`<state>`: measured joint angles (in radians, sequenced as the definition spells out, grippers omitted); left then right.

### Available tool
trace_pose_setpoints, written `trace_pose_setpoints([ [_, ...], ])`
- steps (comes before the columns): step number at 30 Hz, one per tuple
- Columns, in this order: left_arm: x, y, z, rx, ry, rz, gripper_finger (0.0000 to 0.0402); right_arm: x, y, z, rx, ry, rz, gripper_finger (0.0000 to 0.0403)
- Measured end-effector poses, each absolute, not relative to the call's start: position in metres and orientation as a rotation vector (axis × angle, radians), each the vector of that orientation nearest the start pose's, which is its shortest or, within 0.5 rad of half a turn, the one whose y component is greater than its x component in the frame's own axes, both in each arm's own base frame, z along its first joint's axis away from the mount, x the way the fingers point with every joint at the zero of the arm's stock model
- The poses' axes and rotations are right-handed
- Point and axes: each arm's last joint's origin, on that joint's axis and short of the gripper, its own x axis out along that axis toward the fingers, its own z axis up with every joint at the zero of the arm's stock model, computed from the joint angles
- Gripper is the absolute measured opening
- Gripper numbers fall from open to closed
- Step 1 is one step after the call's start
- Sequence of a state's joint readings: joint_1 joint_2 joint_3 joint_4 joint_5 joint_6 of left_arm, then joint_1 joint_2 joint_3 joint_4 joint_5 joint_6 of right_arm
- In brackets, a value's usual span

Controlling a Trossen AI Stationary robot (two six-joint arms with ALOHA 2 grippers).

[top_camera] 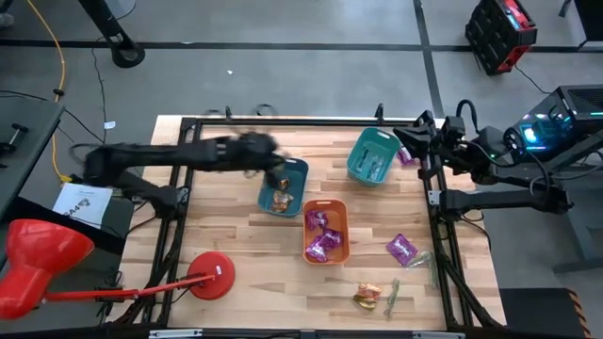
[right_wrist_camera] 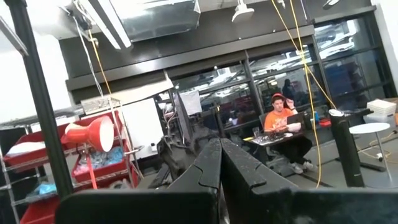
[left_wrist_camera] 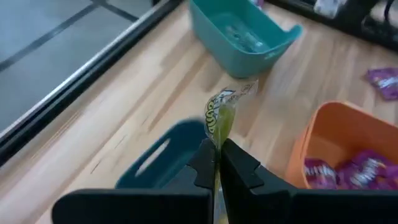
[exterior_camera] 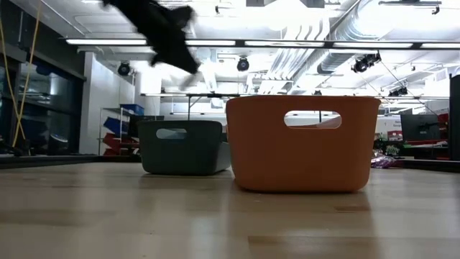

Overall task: Sort candy
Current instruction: Put the green gummy into the green bin, then put the violet candy into the orange bin

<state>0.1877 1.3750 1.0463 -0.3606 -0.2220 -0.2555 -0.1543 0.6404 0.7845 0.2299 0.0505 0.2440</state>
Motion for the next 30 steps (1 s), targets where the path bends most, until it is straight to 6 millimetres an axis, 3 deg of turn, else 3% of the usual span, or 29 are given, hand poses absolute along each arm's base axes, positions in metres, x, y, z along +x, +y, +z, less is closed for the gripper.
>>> trace_pose_setpoints([
  [8, 0.436, 0.091, 0.257, -0.085, 0.436, 0.39, 0.0, 0.135, -0.023, 0.393, 0.201, -0.423, -0.157, 0.0],
  [12, 0.489, 0.107, 0.257, -0.088, 0.307, 0.346, 0.0, 0.132, -0.022, 0.398, 0.196, -0.482, -0.15, 0.0],
  [15, 0.517, 0.118, 0.247, -0.093, 0.281, 0.341, 0.0005, 0.131, -0.022, 0.4, 0.185, -0.505, -0.158, 0.0],
  [19, 0.542, 0.125, 0.221, -0.121, 0.294, 0.317, 0.003, 0.133, -0.023, 0.399, 0.181, -0.495, -0.184, 0.0],
  [23, 0.552, 0.127, 0.208, -0.119, 0.335, 0.313, 0.0077, 0.136, -0.025, 0.397, 0.191, -0.481, -0.235, 0.0],
  [27, 0.55, 0.129, 0.211, -0.129, 0.351, 0.32, 0.0132, 0.139, -0.027, 0.394, 0.205, -0.454, -0.288, 0.0],
  [30, 0.536, 0.133, 0.228, -0.147, 0.451, 0.318, 0.0168, 0.14, -0.03, 0.39, 0.239, -0.43, -0.394, 0.0],
])
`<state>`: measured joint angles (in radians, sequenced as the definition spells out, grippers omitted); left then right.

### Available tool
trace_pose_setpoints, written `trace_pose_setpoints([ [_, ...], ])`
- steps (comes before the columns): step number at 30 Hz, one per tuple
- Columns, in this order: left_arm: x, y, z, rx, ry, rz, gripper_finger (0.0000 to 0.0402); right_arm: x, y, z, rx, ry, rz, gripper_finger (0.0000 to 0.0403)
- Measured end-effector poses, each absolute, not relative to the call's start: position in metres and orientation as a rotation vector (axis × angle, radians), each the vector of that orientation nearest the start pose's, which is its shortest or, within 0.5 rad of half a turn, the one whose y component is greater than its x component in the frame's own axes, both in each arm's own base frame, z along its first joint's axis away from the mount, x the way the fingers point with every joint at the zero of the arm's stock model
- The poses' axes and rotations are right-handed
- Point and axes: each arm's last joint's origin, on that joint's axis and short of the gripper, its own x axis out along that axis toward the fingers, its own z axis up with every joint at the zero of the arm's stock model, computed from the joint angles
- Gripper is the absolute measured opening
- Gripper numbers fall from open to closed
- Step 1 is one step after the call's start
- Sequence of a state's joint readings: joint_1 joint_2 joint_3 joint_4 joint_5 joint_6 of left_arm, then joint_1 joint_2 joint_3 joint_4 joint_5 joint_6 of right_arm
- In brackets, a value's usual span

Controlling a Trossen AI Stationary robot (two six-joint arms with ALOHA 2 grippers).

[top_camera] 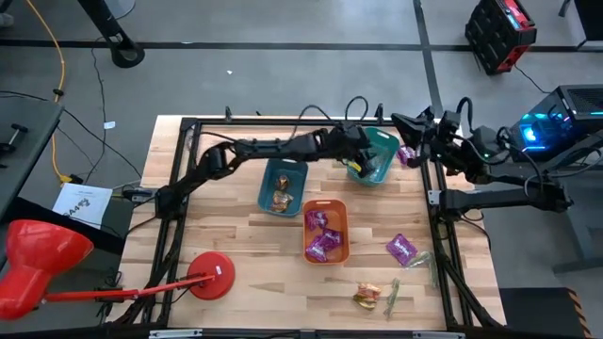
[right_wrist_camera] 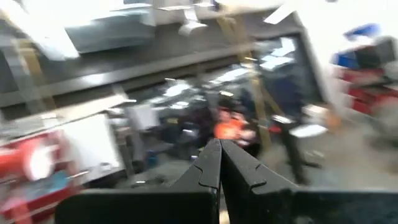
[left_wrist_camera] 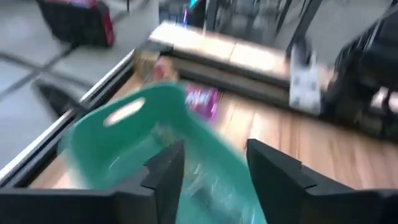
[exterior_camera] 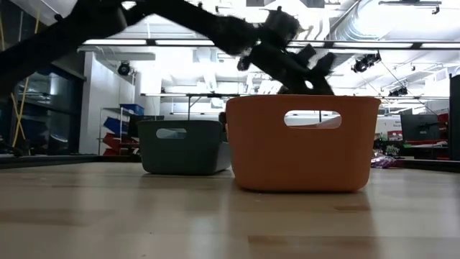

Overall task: Sort candy
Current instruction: Put the violet candy into the orange bin

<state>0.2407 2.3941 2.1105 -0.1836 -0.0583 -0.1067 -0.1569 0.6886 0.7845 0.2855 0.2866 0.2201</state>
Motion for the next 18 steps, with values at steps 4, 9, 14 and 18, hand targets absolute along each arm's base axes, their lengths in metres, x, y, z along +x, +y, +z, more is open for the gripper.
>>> trace_pose_setpoints([
  [4, 0.492, 0.139, 0.273, -0.139, 0.684, 0.312, 0.0193, 0.14, -0.038, 0.377, 0.297, -0.329, -0.621, 0.0014],
  [9, 0.441, 0.149, 0.295, -0.197, 0.792, 0.25, 0.0197, 0.15, -0.058, 0.338, 0.351, -0.018, -0.886, 0.0098],
  [14, 0.381, 0.152, 0.318, -0.238, 0.569, 0.325, 0.0197, 0.15, -0.082, 0.3, 0.492, 0.232, -1.115, 0.0193],
  [18, 0.336, 0.141, 0.307, -0.312, 0.434, 0.366, 0.0197, 0.148, -0.105, 0.285, 0.629, 0.239, -1.284, 0.0217],
])
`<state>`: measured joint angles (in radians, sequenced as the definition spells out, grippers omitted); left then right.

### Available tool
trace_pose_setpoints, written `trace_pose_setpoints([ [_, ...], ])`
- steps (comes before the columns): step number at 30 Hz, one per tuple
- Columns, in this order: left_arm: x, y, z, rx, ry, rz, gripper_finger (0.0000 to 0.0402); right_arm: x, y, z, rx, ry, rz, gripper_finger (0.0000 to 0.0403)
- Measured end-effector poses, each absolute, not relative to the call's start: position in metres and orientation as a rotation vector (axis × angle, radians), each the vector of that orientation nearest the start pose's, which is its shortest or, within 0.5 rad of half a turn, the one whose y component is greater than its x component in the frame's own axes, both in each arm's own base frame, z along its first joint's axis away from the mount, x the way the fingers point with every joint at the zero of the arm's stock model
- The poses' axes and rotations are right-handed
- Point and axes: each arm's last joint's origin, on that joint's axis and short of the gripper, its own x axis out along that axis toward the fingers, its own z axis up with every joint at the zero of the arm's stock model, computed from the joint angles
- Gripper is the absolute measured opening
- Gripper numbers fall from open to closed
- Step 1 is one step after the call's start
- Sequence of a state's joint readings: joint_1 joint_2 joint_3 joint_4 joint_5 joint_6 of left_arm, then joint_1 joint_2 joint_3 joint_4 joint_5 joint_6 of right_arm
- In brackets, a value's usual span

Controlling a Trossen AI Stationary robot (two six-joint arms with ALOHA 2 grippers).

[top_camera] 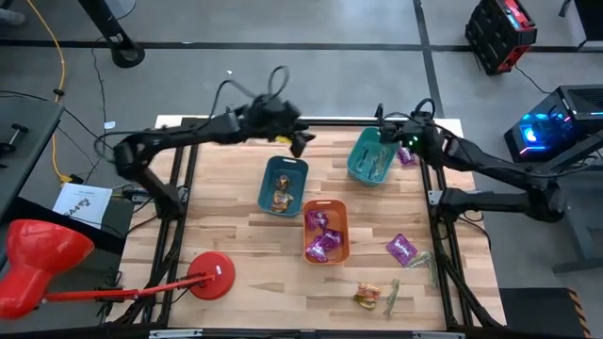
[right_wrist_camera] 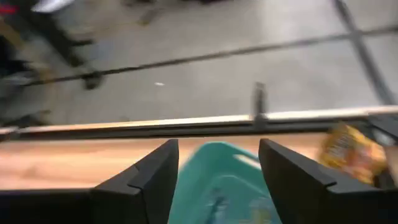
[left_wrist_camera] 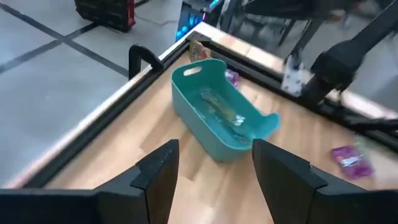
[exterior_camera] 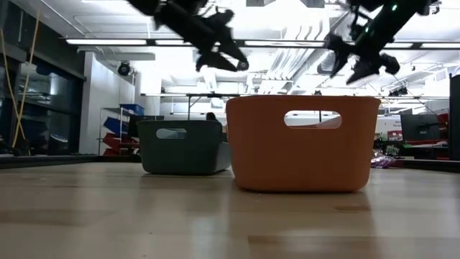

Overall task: Sort candy
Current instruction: Put the violet candy into the orange bin

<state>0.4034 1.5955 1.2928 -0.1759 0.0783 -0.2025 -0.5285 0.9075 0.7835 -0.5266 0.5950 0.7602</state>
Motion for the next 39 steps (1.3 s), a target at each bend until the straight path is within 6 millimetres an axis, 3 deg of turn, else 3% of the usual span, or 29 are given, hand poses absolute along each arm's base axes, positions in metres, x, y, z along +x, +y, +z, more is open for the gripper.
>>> trace_pose_setpoints([
  [3, 0.305, 0.125, 0.307, -0.368, 0.38, 0.367, 0.0197, 0.144, -0.123, 0.268, 0.651, 0.381, -1.398, 0.018],
  [7, 0.271, 0.1, 0.313, -0.366, 0.346, 0.337, 0.0197, 0.137, -0.135, 0.244, 0.7, 0.603, -1.504, 0.0054],
  [9, 0.256, 0.09, 0.321, -0.354, 0.299, 0.325, 0.0197, 0.136, -0.135, 0.237, 0.696, 0.671, -1.541, 0.0016],
  [13, 0.226, 0.078, 0.346, -0.332, 0.165, 0.375, 0.0197, 0.133, -0.132, 0.226, 0.737, 0.776, -1.588, 0.0003],
  [21, 0.184, 0.067, 0.392, -0.204, -0.139, 0.436, 0.0197, 0.132, -0.126, 0.182, 0.847, 0.948, -1.579, 0.0],
  [29, 0.163, 0.068, 0.406, -0.194, -0.255, 0.546, 0.0197, 0.157, -0.141, 0.151, 0.927, 0.809, -1.372, 0.0],
  [32, 0.16, 0.071, 0.407, -0.21, -0.27, 0.61, 0.0197, 0.17, -0.145, 0.151, 0.898, 0.801, -1.252, 0.0],
  [35, 0.159, 0.073, 0.407, -0.217, -0.281, 0.675, 0.0197, 0.186, -0.149, 0.164, 0.8, 0.781, -1.098, 0.0],
  [39, 0.157, 0.075, 0.407, -0.248, -0.303, 0.761, 0.0197, 0.186, -0.151, 0.182, 0.677, 0.864, -1.124, 0.0],
])
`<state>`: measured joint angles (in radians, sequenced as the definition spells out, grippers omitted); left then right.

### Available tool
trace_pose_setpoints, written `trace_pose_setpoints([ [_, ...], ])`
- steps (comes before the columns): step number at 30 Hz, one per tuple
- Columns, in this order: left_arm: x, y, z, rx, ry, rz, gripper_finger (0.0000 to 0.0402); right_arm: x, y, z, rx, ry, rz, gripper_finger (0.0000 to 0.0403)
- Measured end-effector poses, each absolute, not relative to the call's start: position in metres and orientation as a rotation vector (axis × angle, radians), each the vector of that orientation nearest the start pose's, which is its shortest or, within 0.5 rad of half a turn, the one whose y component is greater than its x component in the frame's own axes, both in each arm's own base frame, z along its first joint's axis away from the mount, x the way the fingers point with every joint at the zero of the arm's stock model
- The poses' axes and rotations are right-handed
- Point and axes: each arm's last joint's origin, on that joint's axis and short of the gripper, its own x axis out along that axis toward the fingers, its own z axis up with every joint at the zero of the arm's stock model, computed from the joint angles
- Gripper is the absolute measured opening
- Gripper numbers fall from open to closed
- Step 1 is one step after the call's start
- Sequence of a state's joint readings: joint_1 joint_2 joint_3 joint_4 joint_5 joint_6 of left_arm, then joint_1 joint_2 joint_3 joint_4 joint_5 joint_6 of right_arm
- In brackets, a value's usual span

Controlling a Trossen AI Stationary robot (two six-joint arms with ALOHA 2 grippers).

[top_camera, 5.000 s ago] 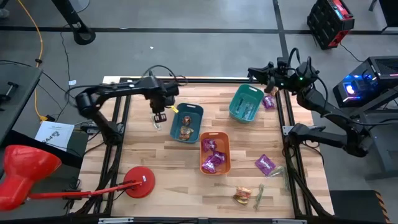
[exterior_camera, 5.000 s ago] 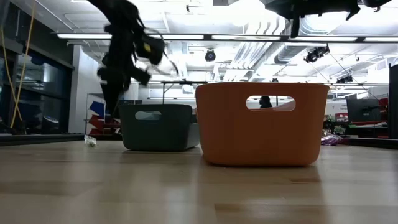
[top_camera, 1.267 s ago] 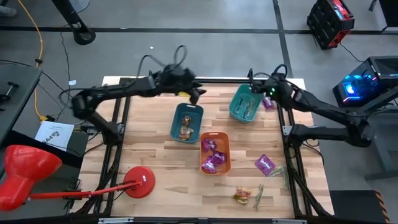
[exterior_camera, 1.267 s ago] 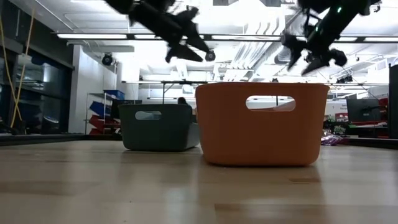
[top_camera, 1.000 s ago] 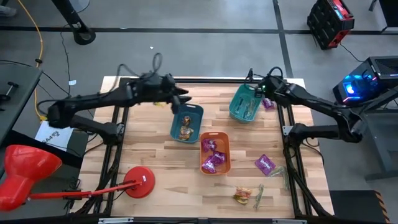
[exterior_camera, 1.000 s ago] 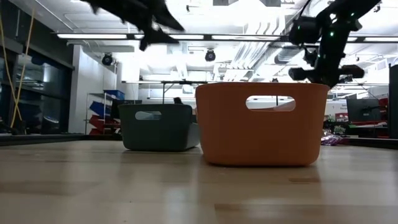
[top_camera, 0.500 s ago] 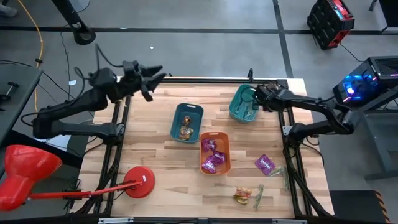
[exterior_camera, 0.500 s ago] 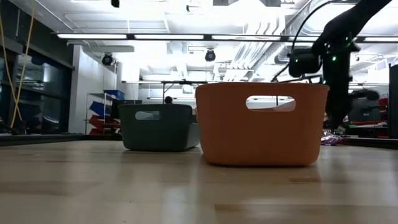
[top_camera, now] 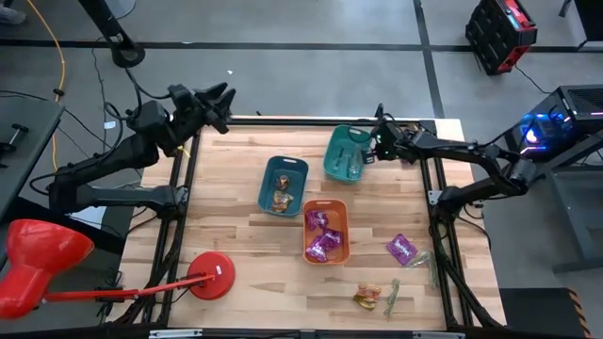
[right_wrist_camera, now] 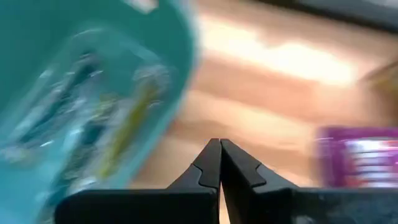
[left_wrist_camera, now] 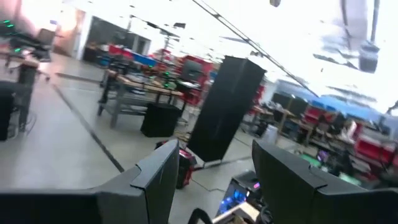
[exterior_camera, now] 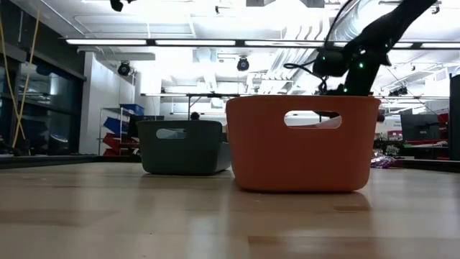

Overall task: Sort candy
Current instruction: Put the violet candy into the orange bin

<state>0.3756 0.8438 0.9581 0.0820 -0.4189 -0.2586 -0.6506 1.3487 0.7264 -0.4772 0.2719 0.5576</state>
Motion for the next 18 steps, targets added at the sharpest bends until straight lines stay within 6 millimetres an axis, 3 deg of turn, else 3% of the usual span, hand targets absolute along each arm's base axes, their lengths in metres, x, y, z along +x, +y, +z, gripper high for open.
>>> trace_pose_setpoints([
  [4, 0.155, 0.074, 0.408, -0.283, -0.33, 0.767, 0.0197, 0.174, -0.156, 0.194, 0.586, 0.915, -1.217, 0.0],
  [9, 0.151, 0.074, 0.412, -0.273, -0.362, 0.771, 0.0197, 0.148, -0.163, 0.188, 0.665, 0.986, -1.355, 0.0022],
  [18, 0.14, 0.076, 0.416, -0.243, -0.382, 0.739, 0.0197, 0.125, -0.171, 0.168, 0.816, 0.897, -1.509, 0.0169],
])
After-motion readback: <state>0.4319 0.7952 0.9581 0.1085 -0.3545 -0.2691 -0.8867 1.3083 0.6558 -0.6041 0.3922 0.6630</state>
